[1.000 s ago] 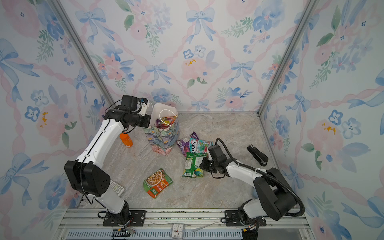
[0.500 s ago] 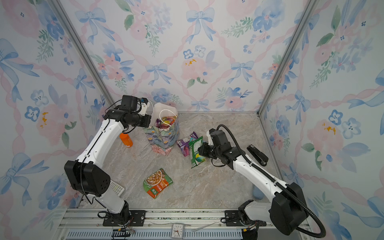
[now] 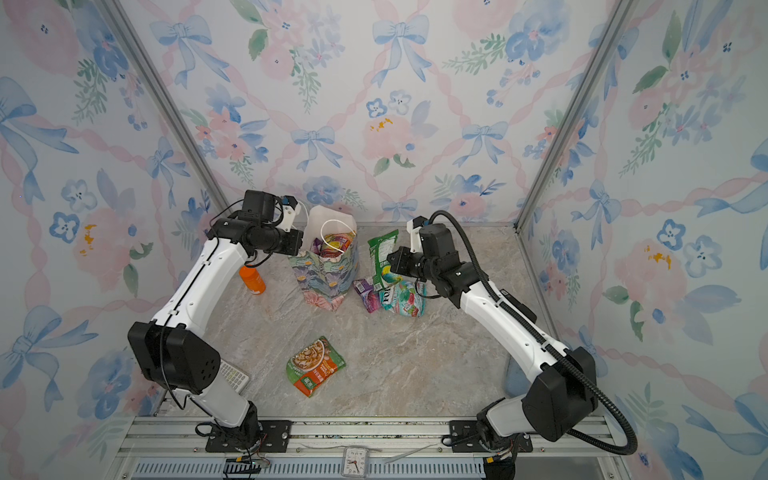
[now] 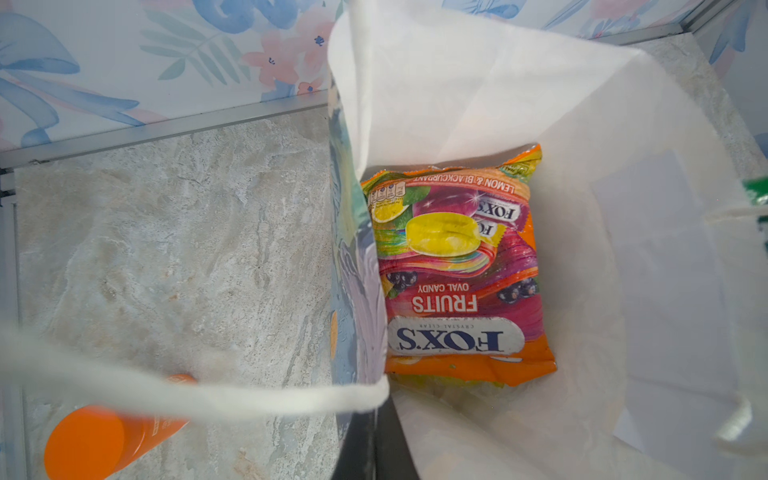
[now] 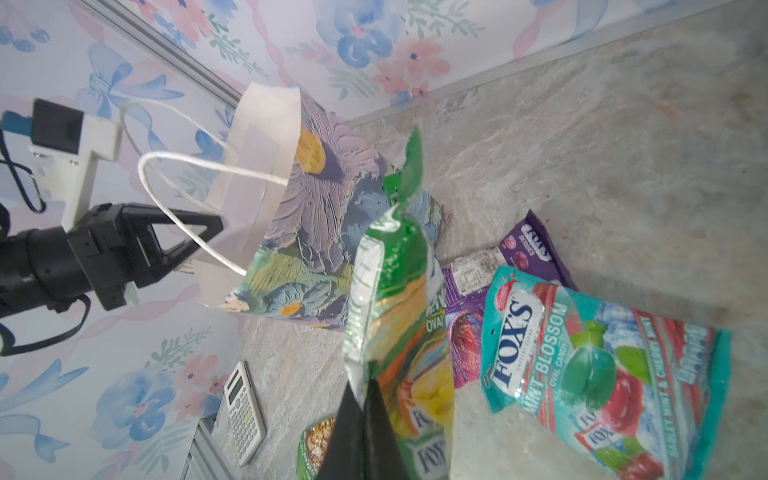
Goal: Place the snacks into the paper bag
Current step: 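Lift the green packet with the right gripper and carry it up toward the bag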
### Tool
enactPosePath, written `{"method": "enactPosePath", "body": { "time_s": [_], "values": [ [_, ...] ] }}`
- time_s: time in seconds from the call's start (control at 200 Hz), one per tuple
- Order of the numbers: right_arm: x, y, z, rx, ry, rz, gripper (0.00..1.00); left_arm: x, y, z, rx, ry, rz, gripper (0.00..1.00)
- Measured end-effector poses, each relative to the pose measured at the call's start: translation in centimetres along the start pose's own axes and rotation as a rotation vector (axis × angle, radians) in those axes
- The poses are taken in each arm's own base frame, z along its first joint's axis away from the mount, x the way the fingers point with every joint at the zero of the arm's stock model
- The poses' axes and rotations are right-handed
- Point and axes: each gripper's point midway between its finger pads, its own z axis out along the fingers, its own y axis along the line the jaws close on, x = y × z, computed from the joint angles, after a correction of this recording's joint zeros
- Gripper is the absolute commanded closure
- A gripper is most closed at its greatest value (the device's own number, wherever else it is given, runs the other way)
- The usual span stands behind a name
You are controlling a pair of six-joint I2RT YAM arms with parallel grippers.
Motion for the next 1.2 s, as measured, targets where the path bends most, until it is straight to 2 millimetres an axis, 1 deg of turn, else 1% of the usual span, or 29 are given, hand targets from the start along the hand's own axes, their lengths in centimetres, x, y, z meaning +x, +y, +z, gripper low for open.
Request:
{"method": "enactPosePath", "body": {
  "time_s": [0.13, 0.33, 0.49, 0.63, 0.695, 0.825, 0.905, 1.09, 1.195],
  "values": [
    [-3.5, 0.9, 0.4, -0.016, -0.06, -0.03, 1.0, 0.1, -0.4, -0.2, 0.012, 0.003, -0.004, 1.0],
    [-8.1, 3.6, 1.2, -0.069, -0.135, -0.091, 1.0, 0.7, -1.1, -0.5, 0.028, 0.013, -0.017, 1.0],
    [-10.9, 5.3, 2.4, -0.099, -0.176, -0.122, 1.0, 0.9, -1.8, -0.5, 0.041, 0.018, -0.015, 1.0],
    [-12.9, 6.0, 3.8, -0.105, -0.201, -0.144, 1.0, 1.2, -2.2, -0.6, 0.049, 0.022, -0.024, 1.0],
    [-13.8, 6.8, 4.5, -0.116, -0.213, -0.156, 1.0, 1.2, -2.4, -0.7, 0.051, 0.021, -0.025, 1.0],
    [-15.1, 8.2, 5.6, -0.127, -0.233, -0.185, 1.0, 1.4, -2.6, -0.9, 0.055, 0.023, -0.028, 1.0],
    [-15.6, 9.6, 6.2, -0.138, -0.246, -0.212, 1.0, 1.6, -2.7, -1.0, 0.055, 0.025, -0.028, 1.0],
    [-15.9, 12.6, 7.5, -0.17, -0.261, -0.263, 1.0, 1.8, -2.9, -1.2, 0.058, 0.025, -0.025, 1.0],
    [-15.5, 13.9, 8.2, -0.186, -0.259, -0.279, 1.0, 1.9, -2.9, -1.2, 0.057, 0.026, -0.028, 1.0]
  ]
}}
